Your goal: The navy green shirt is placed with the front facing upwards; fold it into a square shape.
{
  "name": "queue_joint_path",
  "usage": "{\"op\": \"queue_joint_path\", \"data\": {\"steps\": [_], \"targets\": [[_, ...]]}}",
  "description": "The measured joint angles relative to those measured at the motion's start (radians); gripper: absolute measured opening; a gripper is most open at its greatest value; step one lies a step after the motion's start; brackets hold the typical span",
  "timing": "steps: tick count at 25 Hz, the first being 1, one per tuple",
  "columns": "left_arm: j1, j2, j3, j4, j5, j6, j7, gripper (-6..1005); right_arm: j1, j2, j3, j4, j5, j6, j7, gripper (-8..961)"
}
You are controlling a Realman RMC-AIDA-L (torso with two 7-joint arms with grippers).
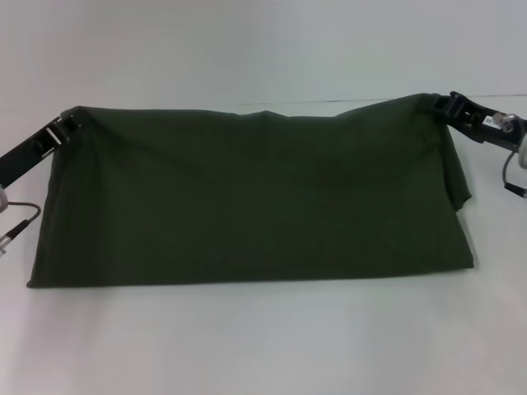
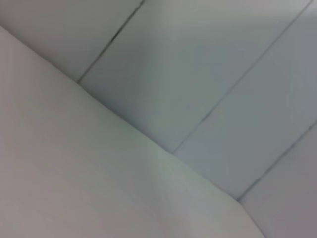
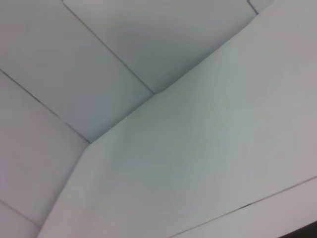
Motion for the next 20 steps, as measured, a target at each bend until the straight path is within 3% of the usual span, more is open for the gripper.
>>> {"op": "queue_joint_path", "data": {"steps": [10, 20], "targets": [[-0.060, -0.016, -0.006, -0.150, -0.194, -0.206, 0.291, 185, 0.051, 0.003, -0.002, 0.135, 0.143, 0.173, -0.199, 33], [-0.090, -0.018, -0.008, -0.218, -0.333, -0.261, 0.463, 195, 0.094, 0.008, -0.005, 0.196, 0.206, 0.269, -0.302, 32]]}}
